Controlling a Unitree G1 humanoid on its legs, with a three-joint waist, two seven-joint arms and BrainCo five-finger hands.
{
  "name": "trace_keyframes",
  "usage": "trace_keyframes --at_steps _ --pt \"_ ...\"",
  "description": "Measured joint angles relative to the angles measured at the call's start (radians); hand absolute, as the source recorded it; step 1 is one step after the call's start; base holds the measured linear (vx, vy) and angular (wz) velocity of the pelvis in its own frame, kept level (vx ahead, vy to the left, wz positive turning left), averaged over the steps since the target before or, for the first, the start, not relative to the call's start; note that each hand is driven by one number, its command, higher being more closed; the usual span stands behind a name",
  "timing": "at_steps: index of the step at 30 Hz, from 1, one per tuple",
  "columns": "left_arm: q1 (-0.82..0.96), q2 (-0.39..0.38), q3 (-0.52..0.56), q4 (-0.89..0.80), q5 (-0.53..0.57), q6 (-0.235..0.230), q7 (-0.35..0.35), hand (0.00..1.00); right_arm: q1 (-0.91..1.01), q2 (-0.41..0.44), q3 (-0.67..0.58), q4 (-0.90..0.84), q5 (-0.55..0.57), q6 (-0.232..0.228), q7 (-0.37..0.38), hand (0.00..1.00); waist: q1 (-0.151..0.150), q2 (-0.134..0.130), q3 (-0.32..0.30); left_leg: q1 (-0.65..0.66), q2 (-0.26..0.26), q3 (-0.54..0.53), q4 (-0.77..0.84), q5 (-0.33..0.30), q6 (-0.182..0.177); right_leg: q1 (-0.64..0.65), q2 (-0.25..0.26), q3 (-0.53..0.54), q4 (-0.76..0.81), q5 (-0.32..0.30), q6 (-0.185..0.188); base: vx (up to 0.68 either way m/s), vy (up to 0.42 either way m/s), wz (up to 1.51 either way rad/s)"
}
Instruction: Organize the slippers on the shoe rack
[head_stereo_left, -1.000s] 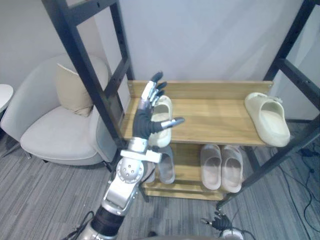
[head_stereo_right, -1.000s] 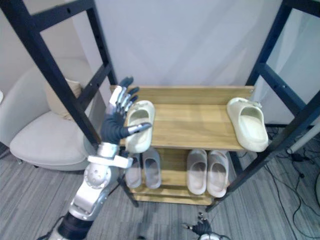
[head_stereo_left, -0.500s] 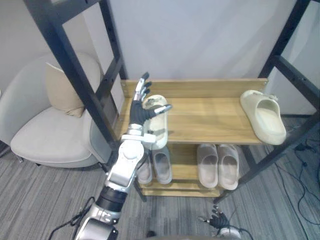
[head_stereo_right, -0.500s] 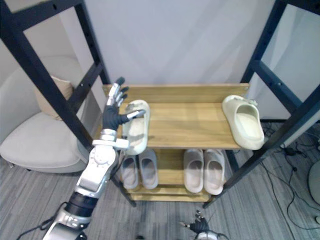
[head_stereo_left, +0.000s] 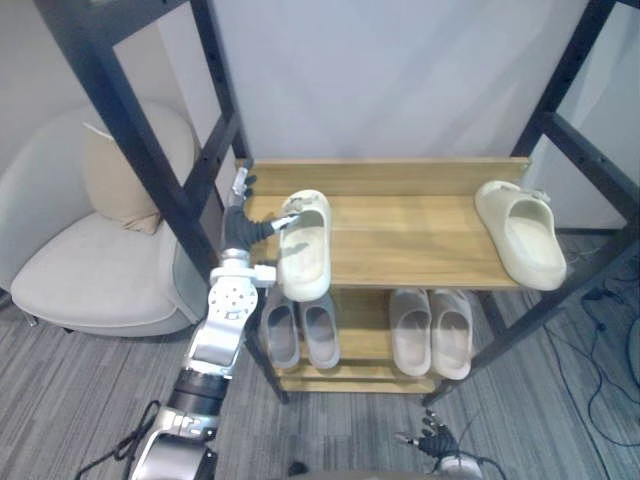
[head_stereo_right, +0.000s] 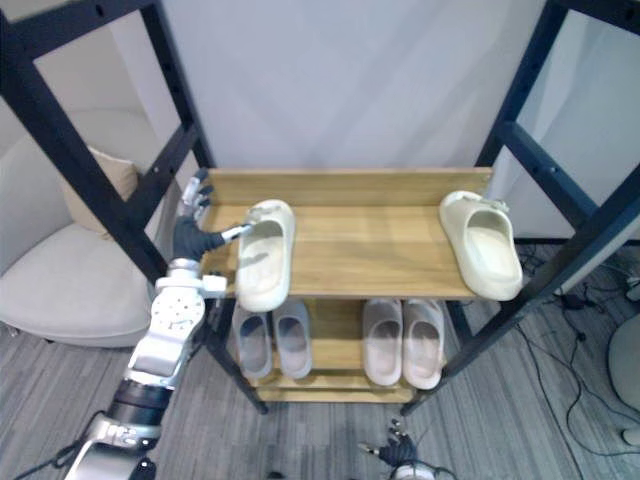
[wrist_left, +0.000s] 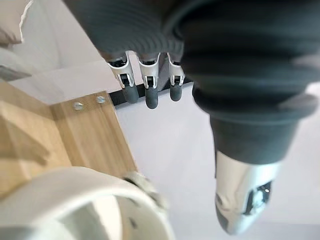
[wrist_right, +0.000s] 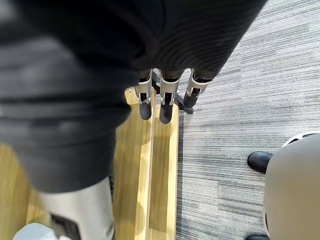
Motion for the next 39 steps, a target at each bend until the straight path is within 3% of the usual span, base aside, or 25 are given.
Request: trace_keyframes --at_steps 13,30,31,39 --pt "-0.022 0.015 -0.004 0.092 0.045 0.033 -0.035 0.0 -0.002 0.0 0.0 0.0 0.001 0.0 0.015 0.0 -0.002 -0.008 0.008 -0.001 0.0 -0.002 0.0 0.0 0.0 -0.004 0.001 -0.001 -0.005 0.001 -0.001 0.0 -0.002 0.01" --pt "-0.088 0.046 -0.039 0.168 0.085 0.049 -0.04 0.0 -0.006 0.005 -0.001 -0.004 0.006 0.0 0.018 0.0 -0.002 0.006 0.023 -0.02 0.004 0.002 0.0 0.0 -0.01 -0.026 0.004 0.004 -0.004 0.008 -0.007 0.0 0.0 0.0" --pt "-0.09 0.05 -0.042 0.173 0.087 0.062 -0.042 1.0 -0.006 0.01 -0.004 -0.004 0.006 0.0 0.018 0.0 -0.003 0.008 0.024 -0.018 0.005 0.003 0.0 0.0 -0.011 -0.026 0.004 0.005 -0.003 0.008 -0.007 0.0 0.0 0.0" --pt "-0.129 0.077 -0.053 0.213 0.106 0.079 -0.059 1.0 -0.005 0.024 -0.02 -0.006 0.007 0.0 0.025 0.0 -0.003 0.01 0.025 -0.041 0.017 0.006 -0.001 0.008 -0.027 -0.056 0.01 0.009 0.002 0.004 -0.012 -0.01 -0.004 -0.01"
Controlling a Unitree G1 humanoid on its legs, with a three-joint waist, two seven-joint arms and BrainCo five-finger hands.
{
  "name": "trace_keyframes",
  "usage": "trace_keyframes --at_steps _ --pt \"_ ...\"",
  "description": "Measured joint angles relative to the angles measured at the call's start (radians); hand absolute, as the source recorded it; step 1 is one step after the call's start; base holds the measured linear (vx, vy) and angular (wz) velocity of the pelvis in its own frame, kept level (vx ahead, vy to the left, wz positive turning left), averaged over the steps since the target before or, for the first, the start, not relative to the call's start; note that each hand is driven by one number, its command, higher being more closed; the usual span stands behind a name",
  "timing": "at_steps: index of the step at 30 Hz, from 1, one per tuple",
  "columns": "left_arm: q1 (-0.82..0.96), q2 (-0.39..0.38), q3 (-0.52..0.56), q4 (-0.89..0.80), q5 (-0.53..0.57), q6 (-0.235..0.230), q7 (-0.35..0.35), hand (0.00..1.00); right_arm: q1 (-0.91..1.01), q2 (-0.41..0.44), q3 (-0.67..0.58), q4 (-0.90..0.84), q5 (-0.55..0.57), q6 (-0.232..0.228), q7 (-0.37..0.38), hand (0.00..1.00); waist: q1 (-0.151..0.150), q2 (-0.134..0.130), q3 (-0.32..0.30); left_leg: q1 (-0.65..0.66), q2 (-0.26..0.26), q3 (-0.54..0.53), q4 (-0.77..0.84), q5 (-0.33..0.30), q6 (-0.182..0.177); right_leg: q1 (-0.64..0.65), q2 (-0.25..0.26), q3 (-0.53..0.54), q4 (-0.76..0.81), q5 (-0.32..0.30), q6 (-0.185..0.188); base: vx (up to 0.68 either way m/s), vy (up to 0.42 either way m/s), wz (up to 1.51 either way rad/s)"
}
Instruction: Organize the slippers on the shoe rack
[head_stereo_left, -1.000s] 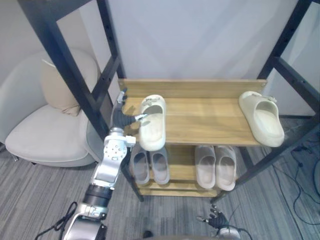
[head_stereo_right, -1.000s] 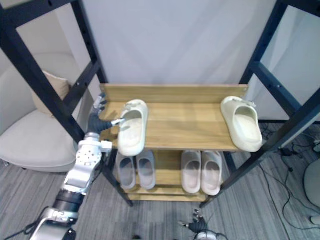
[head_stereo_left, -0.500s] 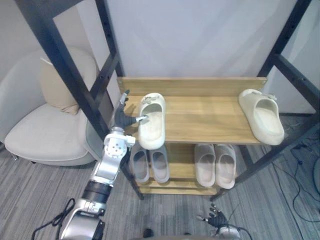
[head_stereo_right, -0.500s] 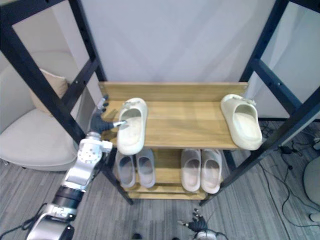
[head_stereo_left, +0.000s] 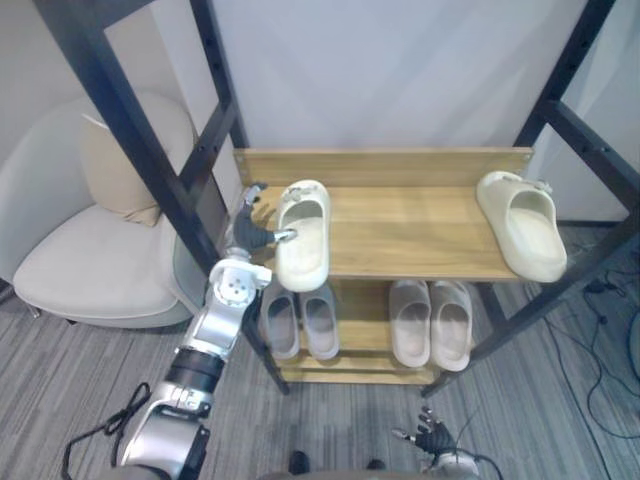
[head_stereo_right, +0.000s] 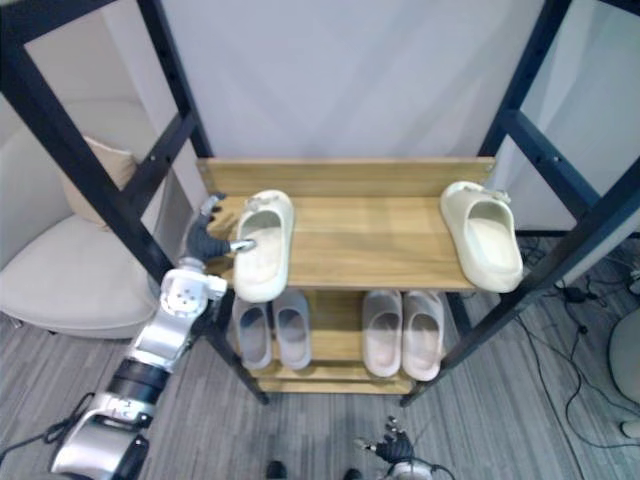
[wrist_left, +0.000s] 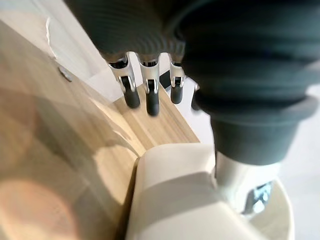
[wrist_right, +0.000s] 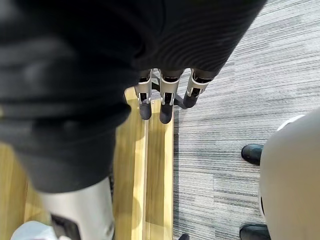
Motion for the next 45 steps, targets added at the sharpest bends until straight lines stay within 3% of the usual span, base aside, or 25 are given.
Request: trace_keyframes --at_steps 14,25,31,32,39,45 --pt "-0.008 -0.003 0.004 0.002 -0.072 0.001 0.009 1.0 0.004 0.003 -0.01 0.0 0.026 0.001 0.001 0.0 0.001 0.0 0.0 0.003 0.005 0.0 0.0 0.004 -0.002 0.001 0.005 0.001 0.009 0.009 -0.008 0.0 0.0 0.0" --pt "0.034 -0.062 -0.028 -0.211 -0.138 -0.027 0.006 1.0 -0.006 0.002 -0.008 0.005 0.026 0.01 -0.004 0.0 -0.004 0.001 0.004 0.019 0.003 -0.007 0.0 0.007 0.005 0.036 0.01 -0.009 -0.012 0.011 -0.007 0.04 -0.002 0.02" --pt "0.049 -0.088 -0.072 -0.231 -0.19 -0.046 -0.001 1.0 -0.011 0.002 -0.007 0.008 0.026 0.019 -0.006 0.0 -0.009 0.003 0.008 0.037 0.003 -0.015 0.0 0.007 0.004 0.064 0.01 -0.017 -0.025 0.011 -0.007 -0.01 0.0 0.04" --pt "0.049 -0.093 -0.073 -0.231 -0.189 -0.046 -0.001 0.0 -0.013 0.001 -0.006 0.008 0.026 0.019 -0.007 0.0 -0.011 0.004 0.01 0.042 0.003 -0.017 0.0 0.005 0.003 0.064 0.01 -0.019 -0.025 0.011 -0.007 -0.05 0.002 0.04" --pt "0.049 -0.094 -0.061 -0.233 -0.149 -0.045 0.024 0.0 -0.015 -0.002 0.005 0.008 0.026 0.018 -0.007 0.0 -0.018 0.005 0.011 0.041 0.007 -0.014 0.0 0.004 0.001 0.062 0.01 -0.012 -0.028 0.011 -0.008 -0.02 0.002 -0.02" --pt "0.043 -0.112 0.024 -0.248 -0.101 -0.042 0.068 0.0 -0.014 -0.003 0.003 0.007 0.027 0.011 -0.006 0.0 -0.021 0.006 0.011 0.038 0.006 -0.006 0.001 0.002 0.0 0.057 0.008 -0.003 -0.015 0.007 -0.005 0.04 0.009 -0.04"
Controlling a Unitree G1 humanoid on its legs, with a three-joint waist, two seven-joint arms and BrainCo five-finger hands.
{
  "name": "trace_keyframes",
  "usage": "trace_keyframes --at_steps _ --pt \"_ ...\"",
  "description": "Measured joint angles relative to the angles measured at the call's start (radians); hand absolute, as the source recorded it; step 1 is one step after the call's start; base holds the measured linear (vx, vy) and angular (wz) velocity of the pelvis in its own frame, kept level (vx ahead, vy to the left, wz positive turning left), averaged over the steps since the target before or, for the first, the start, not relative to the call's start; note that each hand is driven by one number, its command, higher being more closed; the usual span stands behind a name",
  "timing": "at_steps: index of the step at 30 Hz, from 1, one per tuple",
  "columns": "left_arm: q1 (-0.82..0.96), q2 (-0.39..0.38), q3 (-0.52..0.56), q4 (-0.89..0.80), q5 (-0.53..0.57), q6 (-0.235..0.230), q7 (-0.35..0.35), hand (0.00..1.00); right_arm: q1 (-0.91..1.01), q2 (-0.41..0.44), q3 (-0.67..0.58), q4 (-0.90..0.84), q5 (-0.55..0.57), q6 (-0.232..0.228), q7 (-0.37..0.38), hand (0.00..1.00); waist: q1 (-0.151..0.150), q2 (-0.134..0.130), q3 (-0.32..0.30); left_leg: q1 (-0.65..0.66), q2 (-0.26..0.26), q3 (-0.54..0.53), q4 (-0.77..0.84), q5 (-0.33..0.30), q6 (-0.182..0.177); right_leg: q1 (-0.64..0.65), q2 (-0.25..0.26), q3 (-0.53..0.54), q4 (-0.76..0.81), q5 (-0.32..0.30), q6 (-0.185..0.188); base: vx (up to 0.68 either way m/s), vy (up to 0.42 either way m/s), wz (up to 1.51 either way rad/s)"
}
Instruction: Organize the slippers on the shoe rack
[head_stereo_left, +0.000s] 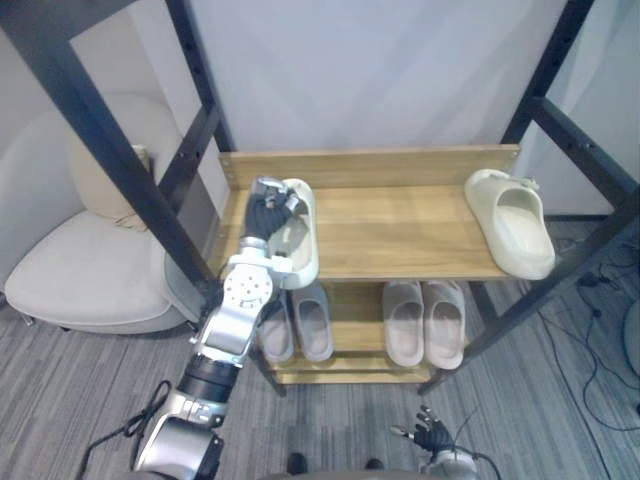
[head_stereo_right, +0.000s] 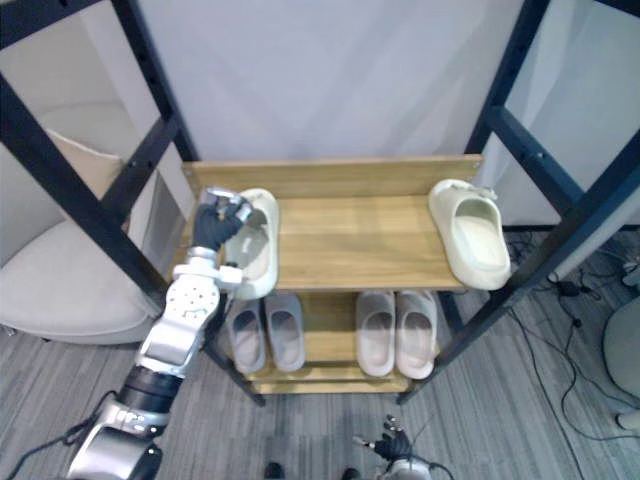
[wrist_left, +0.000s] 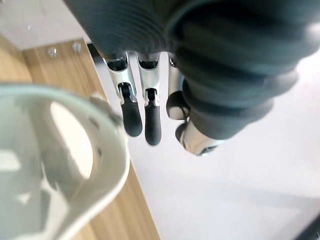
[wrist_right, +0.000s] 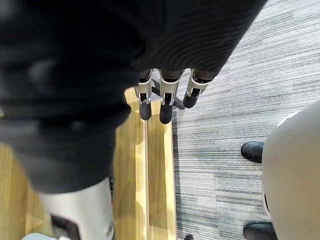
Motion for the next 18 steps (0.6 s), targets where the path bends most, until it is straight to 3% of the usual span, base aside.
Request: trace_keyframes --at_steps 11,18 --pt "-0.035 0.008 0.08 0.012 0.063 0.023 0.028 0.0 0.003 -0.002 -0.003 -0.007 0.0 -0.004 0.002 0.0 0.0 0.01 0.001 0.002 0.001 -0.001 0.0 -0.001 0.001 -0.023 -0.003 0.001 0.052 -0.028 -0.001 0.0 0.0 0.0" --pt "-0.035 0.041 0.08 0.105 0.107 0.044 0.019 0.0 0.002 -0.002 -0.003 -0.007 0.0 -0.003 0.002 0.0 -0.002 0.012 0.0 -0.002 0.006 -0.001 0.0 -0.004 -0.005 -0.022 0.004 -0.001 0.027 -0.024 -0.006 0.0 0.0 0.0"
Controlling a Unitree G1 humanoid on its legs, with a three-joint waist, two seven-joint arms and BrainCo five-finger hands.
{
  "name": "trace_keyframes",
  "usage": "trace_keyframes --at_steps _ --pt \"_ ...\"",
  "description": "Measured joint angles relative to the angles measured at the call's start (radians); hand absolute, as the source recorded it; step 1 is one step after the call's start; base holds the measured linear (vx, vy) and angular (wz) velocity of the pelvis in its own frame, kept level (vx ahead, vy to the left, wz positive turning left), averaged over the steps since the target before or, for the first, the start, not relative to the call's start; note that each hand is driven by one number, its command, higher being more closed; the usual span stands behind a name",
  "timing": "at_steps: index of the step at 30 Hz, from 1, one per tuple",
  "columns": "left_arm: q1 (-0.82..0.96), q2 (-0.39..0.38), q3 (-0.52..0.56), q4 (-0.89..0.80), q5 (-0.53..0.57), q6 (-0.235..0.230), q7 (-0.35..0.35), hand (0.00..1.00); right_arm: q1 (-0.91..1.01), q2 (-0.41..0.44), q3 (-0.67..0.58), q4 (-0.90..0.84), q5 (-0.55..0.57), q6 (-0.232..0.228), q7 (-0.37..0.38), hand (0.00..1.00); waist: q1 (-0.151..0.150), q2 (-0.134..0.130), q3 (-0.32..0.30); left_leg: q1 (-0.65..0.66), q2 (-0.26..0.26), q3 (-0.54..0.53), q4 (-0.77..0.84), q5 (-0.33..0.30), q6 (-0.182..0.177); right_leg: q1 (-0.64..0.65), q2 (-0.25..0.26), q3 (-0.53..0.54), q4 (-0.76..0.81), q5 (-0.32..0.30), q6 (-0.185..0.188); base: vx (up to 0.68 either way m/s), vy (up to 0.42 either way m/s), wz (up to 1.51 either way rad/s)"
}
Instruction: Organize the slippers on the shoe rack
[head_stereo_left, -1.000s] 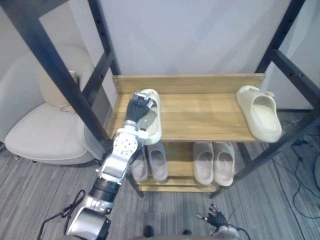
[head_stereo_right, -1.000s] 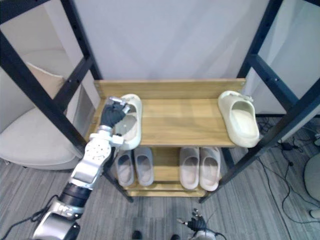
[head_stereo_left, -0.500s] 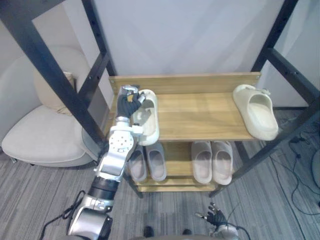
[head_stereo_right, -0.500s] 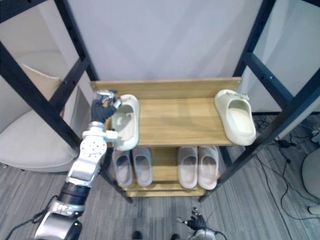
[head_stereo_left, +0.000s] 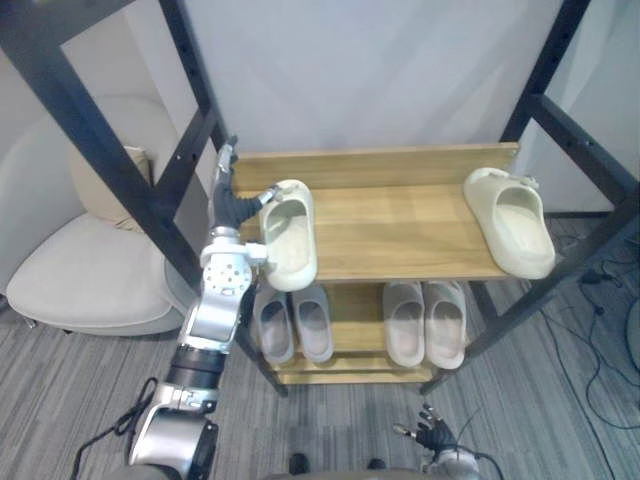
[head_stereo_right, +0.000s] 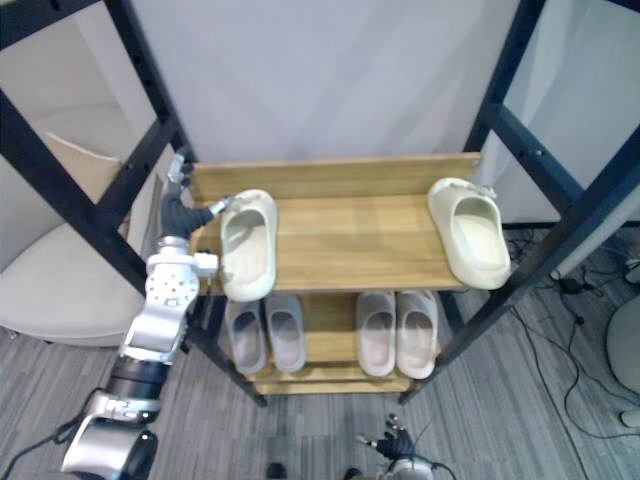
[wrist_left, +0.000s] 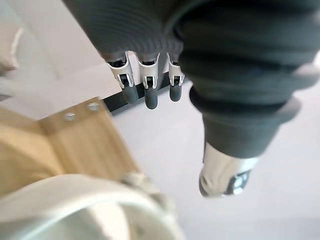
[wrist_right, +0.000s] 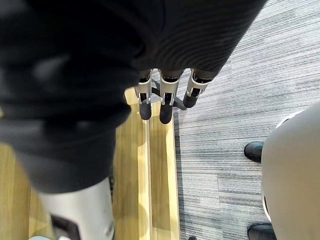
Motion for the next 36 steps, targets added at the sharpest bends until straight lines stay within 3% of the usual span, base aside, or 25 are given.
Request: trace_keyframes --at_steps 16,17,25,31,36 --pt "-0.036 0.039 -0.012 0.084 0.097 0.012 -0.053 0.0 -0.004 0.0 0.0 0.005 0.0 -0.001 0.002 0.0 -0.006 -0.001 0.0 -0.013 0.008 0.006 0.0 -0.004 -0.006 0.003 0.019 0.004 -0.043 0.024 -0.013 0.01 -0.005 -0.01" --pt "-0.04 0.041 -0.012 0.088 0.104 0.022 -0.063 1.0 -0.004 0.0 0.0 0.005 0.0 -0.001 0.002 0.0 -0.006 -0.001 0.0 -0.014 0.008 0.01 0.0 -0.004 -0.006 0.004 0.02 0.007 -0.05 0.03 -0.013 -0.02 0.006 -0.09" --pt "-0.083 0.096 -0.017 0.182 0.157 0.033 -0.1 1.0 -0.004 0.001 0.0 0.004 0.0 -0.006 0.01 0.0 -0.01 -0.004 0.001 -0.014 0.009 0.029 0.0 -0.005 -0.008 -0.002 0.02 0.03 -0.057 0.034 -0.012 0.0 0.008 -0.07" --pt "-0.133 0.187 -0.049 0.221 0.209 0.033 -0.153 1.0 -0.004 0.002 -0.001 0.004 0.001 -0.008 0.018 0.0 -0.011 -0.006 0.002 -0.014 0.012 0.034 0.0 -0.01 -0.015 -0.004 0.025 0.036 -0.057 0.034 -0.012 0.01 -0.001 -0.01" --pt "-0.144 0.201 -0.054 0.24 0.21 0.031 -0.17 1.0 -0.004 0.001 -0.001 0.005 0.007 -0.009 0.027 0.0 -0.01 -0.005 0.003 -0.014 0.014 0.038 0.0 -0.011 -0.016 -0.006 0.03 0.04 -0.057 0.035 -0.013 0.0 0.0 -0.01"
